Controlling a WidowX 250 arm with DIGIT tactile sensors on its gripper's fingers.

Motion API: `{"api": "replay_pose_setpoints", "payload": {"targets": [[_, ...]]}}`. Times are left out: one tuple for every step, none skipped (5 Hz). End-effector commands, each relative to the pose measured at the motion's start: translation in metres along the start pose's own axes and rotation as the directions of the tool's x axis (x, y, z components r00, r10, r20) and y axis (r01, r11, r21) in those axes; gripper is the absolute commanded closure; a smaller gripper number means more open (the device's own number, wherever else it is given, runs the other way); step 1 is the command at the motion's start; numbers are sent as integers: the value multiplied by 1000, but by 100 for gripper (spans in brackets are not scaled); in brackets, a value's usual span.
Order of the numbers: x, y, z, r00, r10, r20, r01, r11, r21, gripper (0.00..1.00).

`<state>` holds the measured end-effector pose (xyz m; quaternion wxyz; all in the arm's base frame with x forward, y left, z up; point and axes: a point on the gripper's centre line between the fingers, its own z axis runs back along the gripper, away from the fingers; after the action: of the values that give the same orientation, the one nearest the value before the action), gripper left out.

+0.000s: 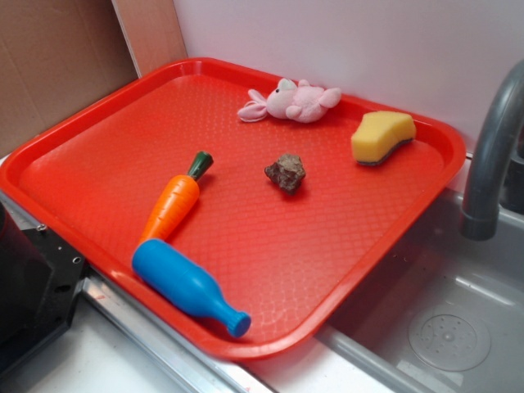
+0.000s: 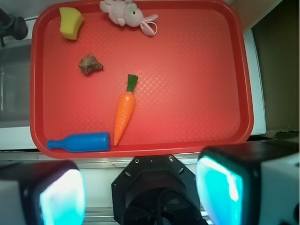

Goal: Grab the blue bottle.

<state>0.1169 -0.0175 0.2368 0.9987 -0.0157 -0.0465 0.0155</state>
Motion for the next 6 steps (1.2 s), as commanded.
{"api": "replay_pose_setpoints", "payload": {"targets": [[0, 0, 0, 1000, 0, 0, 0, 1000, 0, 0], [-1, -35, -45, 969, -244, -37, 243, 969, -39, 0], [-2, -55, -82, 868, -478, -131, 486, 874, 30, 0], [-5, -65, -124, 726, -682, -86, 685, 728, 10, 0], [-19, -61, -162, 523, -838, -159, 842, 537, -60, 0], [-20, -65, -175, 422, -892, -160, 896, 438, -77, 0]]}}
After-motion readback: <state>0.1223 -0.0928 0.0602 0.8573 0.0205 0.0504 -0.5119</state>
